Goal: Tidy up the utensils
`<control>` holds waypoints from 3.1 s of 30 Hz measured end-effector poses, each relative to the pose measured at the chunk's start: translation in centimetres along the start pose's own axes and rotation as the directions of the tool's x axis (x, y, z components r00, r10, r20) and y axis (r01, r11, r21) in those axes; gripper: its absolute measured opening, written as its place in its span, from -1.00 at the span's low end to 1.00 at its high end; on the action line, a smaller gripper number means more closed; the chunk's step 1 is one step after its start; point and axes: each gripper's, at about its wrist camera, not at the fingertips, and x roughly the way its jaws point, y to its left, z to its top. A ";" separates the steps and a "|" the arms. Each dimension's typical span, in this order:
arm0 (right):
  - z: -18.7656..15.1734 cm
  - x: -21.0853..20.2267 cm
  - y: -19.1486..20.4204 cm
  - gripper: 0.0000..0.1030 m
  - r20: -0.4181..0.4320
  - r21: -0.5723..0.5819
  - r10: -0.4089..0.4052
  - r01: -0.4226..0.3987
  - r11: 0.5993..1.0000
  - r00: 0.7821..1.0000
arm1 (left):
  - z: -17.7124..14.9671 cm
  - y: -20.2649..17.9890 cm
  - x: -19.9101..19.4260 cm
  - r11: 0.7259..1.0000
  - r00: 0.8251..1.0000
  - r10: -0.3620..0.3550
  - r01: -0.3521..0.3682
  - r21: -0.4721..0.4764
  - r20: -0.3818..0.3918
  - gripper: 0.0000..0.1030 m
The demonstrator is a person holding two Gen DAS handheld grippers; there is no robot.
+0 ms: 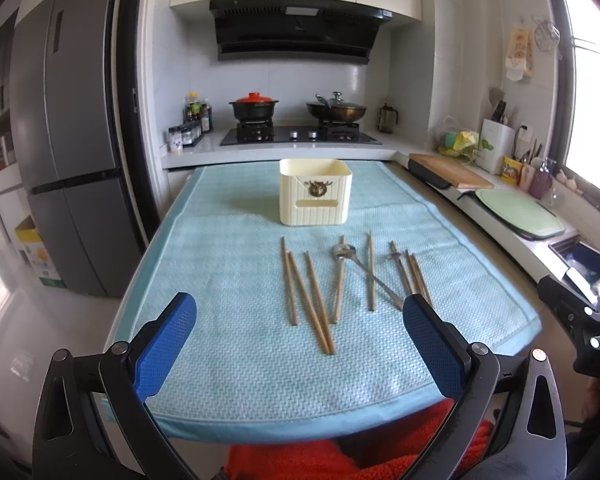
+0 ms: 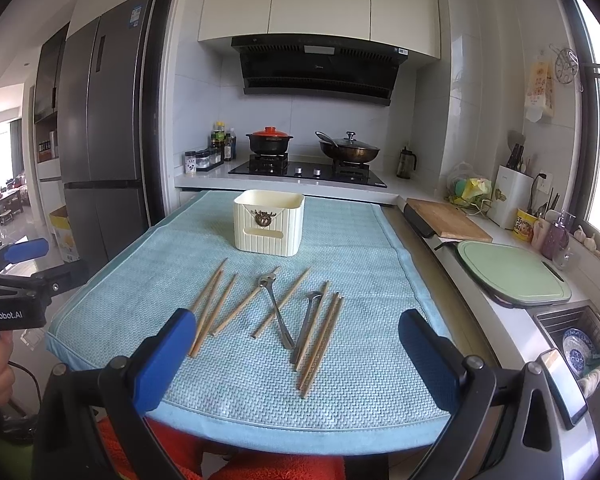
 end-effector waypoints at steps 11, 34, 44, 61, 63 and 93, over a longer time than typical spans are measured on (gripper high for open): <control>0.0 0.1 -0.1 1.00 -0.002 0.004 0.001 -0.001 1.000 1.000 | 0.1 -0.3 0.0 1.000 1.000 0.000 0.000 0.009 -0.007 0.99; 0.0 0.6 -0.6 1.00 -0.010 0.025 0.003 -0.003 1.000 1.000 | 0.1 -0.3 0.8 1.000 0.999 -0.005 0.006 0.012 -0.032 0.99; 0.1 0.9 -0.6 1.00 -0.017 0.025 0.004 -0.004 1.000 1.000 | 0.2 -0.2 1.2 1.000 0.999 -0.008 0.009 0.016 -0.047 0.99; 0.1 4.2 -0.8 1.00 -0.096 0.041 0.021 -0.017 0.999 0.995 | 0.4 1.4 4.5 0.996 0.989 -0.062 0.053 -0.071 -0.136 0.99; 0.0 5.0 -0.9 1.00 -0.114 0.045 0.027 -0.022 0.999 0.993 | 0.3 2.0 5.2 0.995 0.987 -0.057 0.044 -0.085 -0.153 0.99; -2.5 22.3 -9.6 0.30 -0.417 0.214 0.052 0.042 0.976 0.907 | 2.0 6.7 26.5 0.999 0.909 -0.003 -0.017 -0.044 -0.418 0.99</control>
